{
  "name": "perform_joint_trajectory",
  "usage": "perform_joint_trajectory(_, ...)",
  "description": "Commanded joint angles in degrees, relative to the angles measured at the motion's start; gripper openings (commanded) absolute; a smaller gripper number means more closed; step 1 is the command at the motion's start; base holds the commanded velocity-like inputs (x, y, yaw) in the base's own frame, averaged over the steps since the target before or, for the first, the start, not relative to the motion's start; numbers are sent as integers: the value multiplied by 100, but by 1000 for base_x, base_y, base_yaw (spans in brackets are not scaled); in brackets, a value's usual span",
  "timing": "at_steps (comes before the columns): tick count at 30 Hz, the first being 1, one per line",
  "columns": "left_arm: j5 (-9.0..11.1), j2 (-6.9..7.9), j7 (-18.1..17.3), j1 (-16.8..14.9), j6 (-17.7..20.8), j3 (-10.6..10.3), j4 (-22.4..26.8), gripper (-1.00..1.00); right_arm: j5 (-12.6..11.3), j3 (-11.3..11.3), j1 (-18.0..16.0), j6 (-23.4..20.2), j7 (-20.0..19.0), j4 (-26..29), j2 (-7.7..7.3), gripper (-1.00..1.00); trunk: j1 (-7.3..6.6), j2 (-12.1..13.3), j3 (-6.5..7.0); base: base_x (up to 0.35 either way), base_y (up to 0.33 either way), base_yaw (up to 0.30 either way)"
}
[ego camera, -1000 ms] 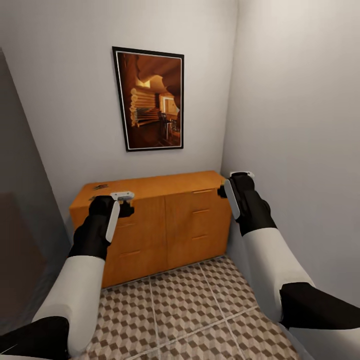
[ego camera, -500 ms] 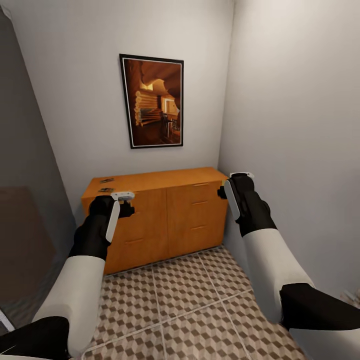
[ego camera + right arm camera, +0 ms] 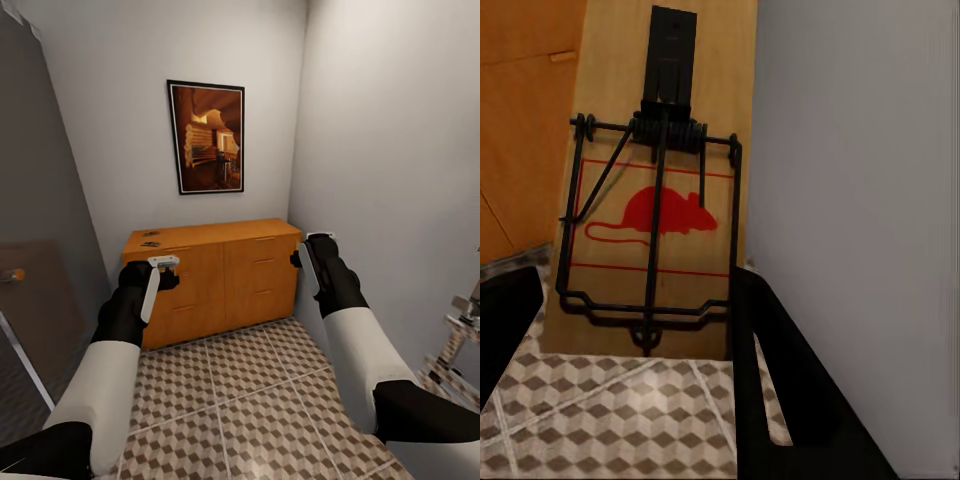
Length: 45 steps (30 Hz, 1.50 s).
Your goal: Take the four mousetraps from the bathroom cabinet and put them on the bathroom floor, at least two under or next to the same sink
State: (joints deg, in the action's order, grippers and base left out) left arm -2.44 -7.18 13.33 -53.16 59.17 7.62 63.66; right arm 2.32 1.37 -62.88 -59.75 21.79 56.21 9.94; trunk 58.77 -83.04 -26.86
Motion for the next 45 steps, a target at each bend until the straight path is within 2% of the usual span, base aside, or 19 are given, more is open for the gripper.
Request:
perform_joint_trajectory(1,-31,-7,-8,-4,25,11,0,-100,26,12,-1,-25,-8,4,5,-100,-4,-4,-7,-346,0,0)
perform_joint_trajectory(29,-29,-11,-23,-2,7,11,-351,-100,45,12,83,-25,9,5,5,-100,-4,-4,-7,-346,0,0)
perform_joint_trajectory(35,-29,-11,-35,-1,-1,10,-741,-100,68,15,359,-25,10,63,5,-100,-4,-4,-7,-346,0,0)
perform_joint_trajectory(45,-33,-7,-57,-1,-25,11,-1306,-100,9,20,628,-25,-4,27,5,-100,-4,-4,-7,-346,0,0)
